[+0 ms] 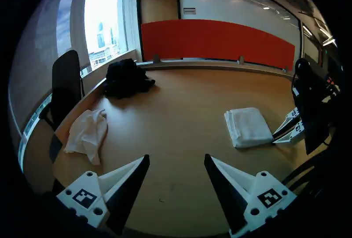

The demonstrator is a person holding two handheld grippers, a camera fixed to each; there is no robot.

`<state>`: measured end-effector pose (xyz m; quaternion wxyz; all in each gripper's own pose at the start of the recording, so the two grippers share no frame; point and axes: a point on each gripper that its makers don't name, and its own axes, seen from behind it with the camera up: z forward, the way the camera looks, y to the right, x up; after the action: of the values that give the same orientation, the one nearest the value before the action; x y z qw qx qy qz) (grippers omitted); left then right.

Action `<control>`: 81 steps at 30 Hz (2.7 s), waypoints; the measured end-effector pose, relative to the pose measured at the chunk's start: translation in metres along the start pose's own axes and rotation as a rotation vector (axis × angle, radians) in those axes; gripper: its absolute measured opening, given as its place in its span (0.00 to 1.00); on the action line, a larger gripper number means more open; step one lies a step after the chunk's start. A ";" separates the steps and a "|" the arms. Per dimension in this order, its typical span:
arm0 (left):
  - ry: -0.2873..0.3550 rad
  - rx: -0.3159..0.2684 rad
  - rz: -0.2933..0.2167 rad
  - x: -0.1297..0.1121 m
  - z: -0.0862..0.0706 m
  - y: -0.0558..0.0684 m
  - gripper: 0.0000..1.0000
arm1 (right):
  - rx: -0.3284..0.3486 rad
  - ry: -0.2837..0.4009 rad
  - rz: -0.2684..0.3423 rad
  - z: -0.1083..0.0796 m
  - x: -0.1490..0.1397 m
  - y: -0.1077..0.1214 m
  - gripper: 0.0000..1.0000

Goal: Fold towel

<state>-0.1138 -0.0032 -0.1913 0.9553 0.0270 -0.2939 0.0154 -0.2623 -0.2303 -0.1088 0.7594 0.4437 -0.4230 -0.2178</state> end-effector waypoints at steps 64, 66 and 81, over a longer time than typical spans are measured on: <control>0.084 -0.103 0.047 0.040 0.009 0.011 0.92 | -0.211 0.300 -0.096 -0.124 0.179 0.075 0.03; 0.085 -0.108 0.048 0.041 0.010 0.013 0.92 | -0.221 0.300 -0.092 -0.129 0.177 0.079 0.03; 0.092 -0.148 0.065 0.049 0.017 0.026 0.92 | -0.272 0.315 -0.021 -0.169 0.154 0.115 0.03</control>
<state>-0.0838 0.0226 -0.1490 0.9662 -0.0538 -0.2508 0.0256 -0.0421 -0.1969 0.0172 0.8668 0.3701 -0.2610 -0.2088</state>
